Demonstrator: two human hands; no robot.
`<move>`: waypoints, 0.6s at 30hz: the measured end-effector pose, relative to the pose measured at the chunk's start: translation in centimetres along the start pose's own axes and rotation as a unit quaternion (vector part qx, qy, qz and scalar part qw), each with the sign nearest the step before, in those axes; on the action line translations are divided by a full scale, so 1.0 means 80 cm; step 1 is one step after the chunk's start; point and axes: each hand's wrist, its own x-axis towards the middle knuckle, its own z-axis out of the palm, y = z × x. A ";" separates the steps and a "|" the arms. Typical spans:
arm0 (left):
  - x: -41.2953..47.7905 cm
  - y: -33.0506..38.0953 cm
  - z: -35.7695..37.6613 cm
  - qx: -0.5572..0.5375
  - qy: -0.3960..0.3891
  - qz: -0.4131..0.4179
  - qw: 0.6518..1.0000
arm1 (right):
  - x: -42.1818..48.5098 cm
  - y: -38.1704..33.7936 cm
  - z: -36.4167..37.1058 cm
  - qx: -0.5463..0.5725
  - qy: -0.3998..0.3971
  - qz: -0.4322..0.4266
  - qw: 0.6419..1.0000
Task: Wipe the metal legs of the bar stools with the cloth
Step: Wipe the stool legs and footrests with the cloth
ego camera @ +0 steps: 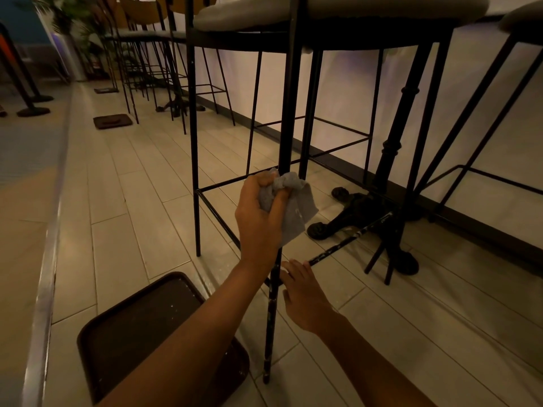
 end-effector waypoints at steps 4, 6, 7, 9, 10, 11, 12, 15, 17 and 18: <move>-0.016 -0.010 -0.001 -0.014 -0.002 -0.013 1.000 | -0.001 -0.001 0.000 0.006 0.007 -0.003 1.000; -0.030 -0.019 -0.007 -0.014 -0.016 -0.021 1.000 | -0.001 -0.001 0.000 0.001 0.003 -0.001 1.000; -0.037 -0.022 -0.010 -0.016 -0.024 -0.027 0.999 | -0.001 -0.001 0.000 0.000 0.005 0.000 1.000; -0.045 -0.023 -0.015 -0.012 -0.034 -0.037 0.999 | -0.001 -0.002 -0.001 -0.004 0.007 0.001 1.000; -0.046 -0.023 -0.017 -0.009 -0.037 -0.041 0.998 | -0.001 -0.003 -0.002 -0.004 0.009 0.001 1.000; -0.044 -0.022 -0.018 -0.006 -0.039 -0.044 0.998 | -0.001 -0.003 -0.002 -0.004 0.010 0.002 1.000; -0.041 -0.022 -0.019 -0.002 -0.039 -0.044 0.998 | -0.001 -0.004 -0.003 -0.003 0.010 0.002 1.000; -0.037 -0.019 -0.018 -0.002 -0.038 -0.044 0.998 | -0.002 -0.003 -0.002 0.003 0.009 0.001 1.000; -0.040 -0.019 -0.017 -0.004 -0.029 -0.048 0.998 | -0.003 -0.004 -0.003 -0.005 0.004 0.003 1.000; -0.042 -0.021 -0.017 0.000 -0.025 -0.050 0.998 | -0.003 -0.004 -0.003 -0.009 0.001 0.003 1.000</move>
